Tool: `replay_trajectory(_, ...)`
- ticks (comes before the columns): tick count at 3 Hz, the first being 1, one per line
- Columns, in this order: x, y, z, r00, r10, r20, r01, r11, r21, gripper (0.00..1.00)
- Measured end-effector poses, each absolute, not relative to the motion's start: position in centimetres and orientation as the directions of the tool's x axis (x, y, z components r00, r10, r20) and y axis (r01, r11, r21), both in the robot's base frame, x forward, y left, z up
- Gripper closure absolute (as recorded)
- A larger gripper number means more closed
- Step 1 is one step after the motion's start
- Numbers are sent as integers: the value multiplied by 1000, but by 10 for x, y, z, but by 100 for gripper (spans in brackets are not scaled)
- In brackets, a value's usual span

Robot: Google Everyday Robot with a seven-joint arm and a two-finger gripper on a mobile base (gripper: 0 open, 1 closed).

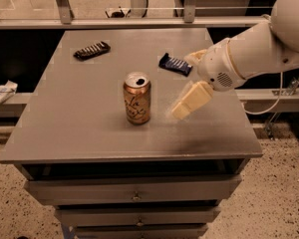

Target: Knock orange can over

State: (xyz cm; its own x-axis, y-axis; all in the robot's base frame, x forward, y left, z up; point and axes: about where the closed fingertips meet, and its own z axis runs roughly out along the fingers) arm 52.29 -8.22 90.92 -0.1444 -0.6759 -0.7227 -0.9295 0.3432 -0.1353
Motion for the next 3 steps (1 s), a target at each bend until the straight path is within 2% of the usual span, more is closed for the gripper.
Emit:
replay_trajectory(2,551,-32,899,-92,-536,-839,-924,360,-129,0)
replay_trajectory(3,587,-3,904,-79,-475,-876,-913,388,-128,0)
